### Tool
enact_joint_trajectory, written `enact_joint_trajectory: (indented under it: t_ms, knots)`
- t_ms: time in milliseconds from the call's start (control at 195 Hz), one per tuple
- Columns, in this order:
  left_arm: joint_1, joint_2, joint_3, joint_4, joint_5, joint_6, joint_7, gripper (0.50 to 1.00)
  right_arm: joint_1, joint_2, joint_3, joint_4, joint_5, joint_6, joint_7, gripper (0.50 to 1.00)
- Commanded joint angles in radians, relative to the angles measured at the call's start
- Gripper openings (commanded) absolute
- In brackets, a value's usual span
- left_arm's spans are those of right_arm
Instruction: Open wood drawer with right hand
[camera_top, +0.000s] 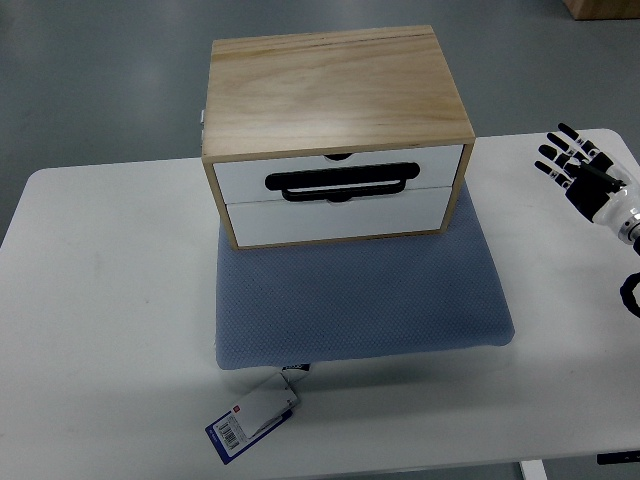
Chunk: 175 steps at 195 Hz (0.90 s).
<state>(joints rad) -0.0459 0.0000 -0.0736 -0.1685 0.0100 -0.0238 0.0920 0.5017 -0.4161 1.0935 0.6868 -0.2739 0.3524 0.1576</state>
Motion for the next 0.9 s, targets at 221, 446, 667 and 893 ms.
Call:
enact_joint_trajectory:
  t_ms: [221, 446, 667, 893]
  knots:
    - [0.018, 0.0, 0.0, -0.009, -0.001, -0.007, 0.003, 1.0, 0.0, -0.006, 0.0, -0.001, -0.001, 0.005, 0.0, 0.93]
    - [0.017, 0.0, -0.002, 0.003, -0.002, -0.005, 0.002, 1.0, -0.014, -0.004, 0.002, -0.001, 0.001, 0.008, 0.0, 0.93]
    - [0.017, 0.0, -0.002, 0.006, -0.004, 0.004, 0.002, 1.0, -0.017, -0.003, 0.002, -0.001, 0.002, 0.008, 0.003, 0.93]
    - [0.017, 0.0, -0.002, 0.004, -0.004, 0.004, 0.002, 1.0, -0.02, -0.001, 0.003, -0.001, 0.002, 0.008, 0.003, 0.93]
